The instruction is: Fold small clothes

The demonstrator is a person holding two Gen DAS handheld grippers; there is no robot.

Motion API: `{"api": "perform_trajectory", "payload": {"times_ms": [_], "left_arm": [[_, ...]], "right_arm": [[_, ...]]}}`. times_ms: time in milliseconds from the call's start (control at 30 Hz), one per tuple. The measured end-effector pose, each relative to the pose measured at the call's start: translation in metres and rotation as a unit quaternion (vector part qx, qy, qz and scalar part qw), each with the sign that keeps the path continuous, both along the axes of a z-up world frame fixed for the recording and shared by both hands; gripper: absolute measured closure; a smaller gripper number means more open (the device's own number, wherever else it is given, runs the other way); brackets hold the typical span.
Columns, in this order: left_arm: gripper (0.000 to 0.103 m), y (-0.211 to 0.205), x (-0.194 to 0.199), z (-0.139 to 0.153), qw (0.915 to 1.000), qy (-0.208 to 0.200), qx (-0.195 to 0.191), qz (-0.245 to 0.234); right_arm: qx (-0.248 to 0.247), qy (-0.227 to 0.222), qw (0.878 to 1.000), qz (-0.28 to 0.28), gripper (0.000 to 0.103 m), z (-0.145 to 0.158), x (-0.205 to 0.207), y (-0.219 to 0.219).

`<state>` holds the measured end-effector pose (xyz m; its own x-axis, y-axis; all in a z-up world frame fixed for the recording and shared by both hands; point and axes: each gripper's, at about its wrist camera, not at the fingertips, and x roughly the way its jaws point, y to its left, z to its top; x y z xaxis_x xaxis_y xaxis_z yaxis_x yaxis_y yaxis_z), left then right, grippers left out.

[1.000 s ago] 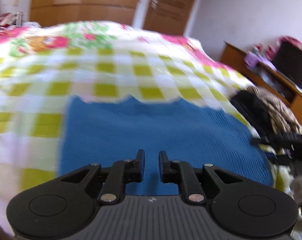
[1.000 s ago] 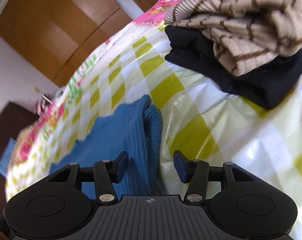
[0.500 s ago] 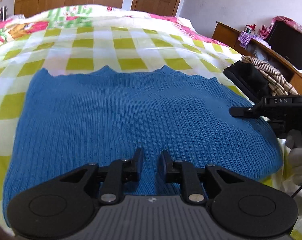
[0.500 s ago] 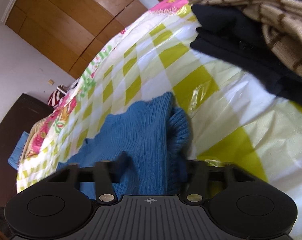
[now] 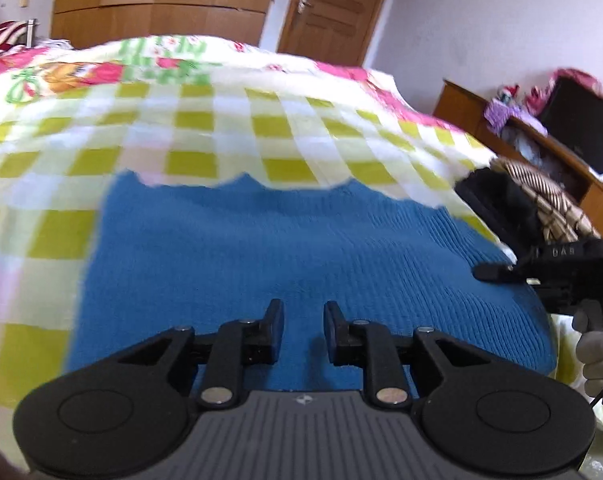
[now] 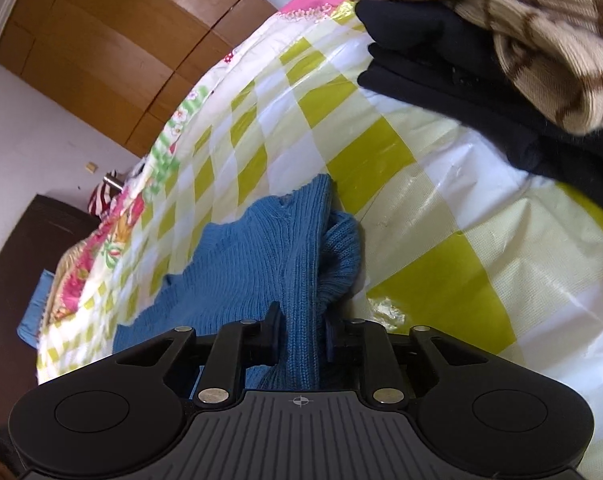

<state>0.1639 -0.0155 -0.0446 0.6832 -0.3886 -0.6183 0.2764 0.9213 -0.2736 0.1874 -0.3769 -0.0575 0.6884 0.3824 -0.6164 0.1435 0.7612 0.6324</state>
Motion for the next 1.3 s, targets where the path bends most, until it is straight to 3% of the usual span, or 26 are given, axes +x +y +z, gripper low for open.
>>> {"api": "perform_trajectory", "payload": {"times_ms": [100,167,333,500,600,667,733,833,967,1033,1167,1300], "left_arm": [[0.062,0.014,0.004,-0.017,0.9987,0.039,0.032,0.012],[0.062,0.022,0.001,-0.019,0.9989,0.041,0.005,0.020],[0.061,0.037,-0.014,-0.001,0.9990,0.007,-0.006,0.043],[0.061,0.076,-0.019,-0.001,0.9908,0.022,-0.018,0.132],[0.059,0.091,-0.024,-0.006,0.9826,0.050,-0.021,0.178],[0.057,0.101,-0.031,-0.010,0.9789,0.056,-0.042,0.192],[0.054,0.105,-0.033,-0.015,0.9767,0.071,-0.061,0.193],[0.052,0.103,-0.039,-0.019,0.9753,0.077,-0.077,0.192],[0.042,0.097,-0.044,-0.017,0.9773,0.075,-0.091,0.176],[0.042,0.097,-0.040,-0.020,0.9749,0.086,-0.112,0.172],[0.050,0.093,-0.044,-0.018,0.9787,0.066,-0.109,0.161],[0.061,0.081,-0.049,-0.010,0.9859,0.037,-0.107,0.123]], "right_arm": [[-0.016,0.005,1.000,0.000,0.080,0.001,-0.001,0.003],[-0.021,0.011,1.000,-0.005,0.080,0.001,0.002,0.007],[-0.036,0.013,0.999,-0.009,0.080,0.007,0.001,0.008],[-0.122,-0.004,0.992,0.001,0.080,0.032,-0.009,0.019],[-0.200,-0.045,0.979,-0.009,0.080,0.061,-0.025,0.035],[-0.239,-0.077,0.968,0.019,0.080,0.079,-0.031,0.059],[-0.238,-0.083,0.965,0.078,0.074,0.087,-0.026,0.093],[-0.205,-0.077,0.960,0.172,0.073,0.083,-0.005,0.153],[-0.198,-0.067,0.943,0.261,0.072,0.071,0.027,0.232],[-0.201,-0.036,0.935,0.291,0.068,0.062,0.044,0.264],[-0.194,0.025,0.929,0.314,0.068,0.050,0.064,0.305],[-0.210,0.046,0.921,0.326,0.064,0.052,0.069,0.327]]}}
